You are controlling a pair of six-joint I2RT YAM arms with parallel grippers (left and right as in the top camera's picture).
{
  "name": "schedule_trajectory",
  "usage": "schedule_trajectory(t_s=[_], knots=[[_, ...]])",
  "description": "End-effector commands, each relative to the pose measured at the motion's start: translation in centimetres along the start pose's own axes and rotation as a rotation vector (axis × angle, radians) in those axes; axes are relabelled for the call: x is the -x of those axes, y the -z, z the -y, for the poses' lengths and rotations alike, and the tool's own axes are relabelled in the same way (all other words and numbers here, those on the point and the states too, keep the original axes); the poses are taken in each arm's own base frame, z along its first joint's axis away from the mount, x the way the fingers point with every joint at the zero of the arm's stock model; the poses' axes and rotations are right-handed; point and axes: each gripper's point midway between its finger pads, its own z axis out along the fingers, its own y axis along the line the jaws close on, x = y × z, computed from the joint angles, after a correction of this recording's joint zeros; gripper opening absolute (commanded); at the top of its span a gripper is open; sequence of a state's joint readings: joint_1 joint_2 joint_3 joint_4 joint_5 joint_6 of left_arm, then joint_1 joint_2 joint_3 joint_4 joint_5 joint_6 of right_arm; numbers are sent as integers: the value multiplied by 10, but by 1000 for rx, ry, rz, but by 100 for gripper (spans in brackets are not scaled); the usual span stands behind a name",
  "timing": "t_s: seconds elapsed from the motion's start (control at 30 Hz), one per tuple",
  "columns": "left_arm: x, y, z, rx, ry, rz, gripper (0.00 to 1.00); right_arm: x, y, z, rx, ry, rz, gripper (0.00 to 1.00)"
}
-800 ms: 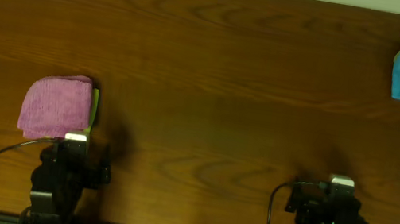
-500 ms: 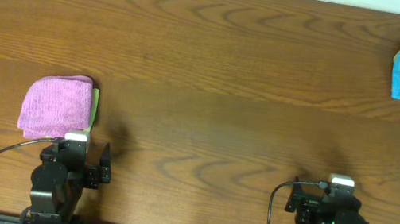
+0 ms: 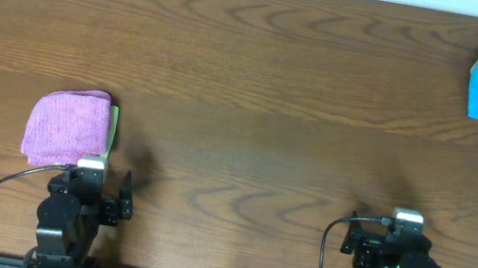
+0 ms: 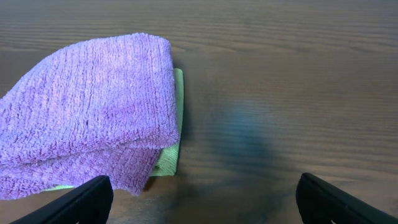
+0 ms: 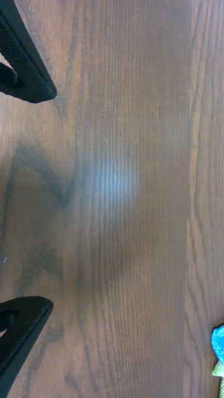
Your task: Fold the cloth
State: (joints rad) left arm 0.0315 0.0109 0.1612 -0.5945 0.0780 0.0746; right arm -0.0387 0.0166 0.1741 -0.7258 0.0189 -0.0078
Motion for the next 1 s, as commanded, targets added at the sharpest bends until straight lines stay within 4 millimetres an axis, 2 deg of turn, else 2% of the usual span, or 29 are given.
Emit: schedule_trajectory(t_s=[0.0, 0.83, 0.97], knots=[[-1, -1, -1, 5, 9, 1, 95, -4, -2, 3, -15, -19, -6, 99], [-1, -1, -1, 5, 9, 1, 95, -4, -2, 3, -15, -15, -5, 99], [-1, -1, -1, 5, 9, 1, 95, 7, -1, 3, -13, -100, 28, 99]])
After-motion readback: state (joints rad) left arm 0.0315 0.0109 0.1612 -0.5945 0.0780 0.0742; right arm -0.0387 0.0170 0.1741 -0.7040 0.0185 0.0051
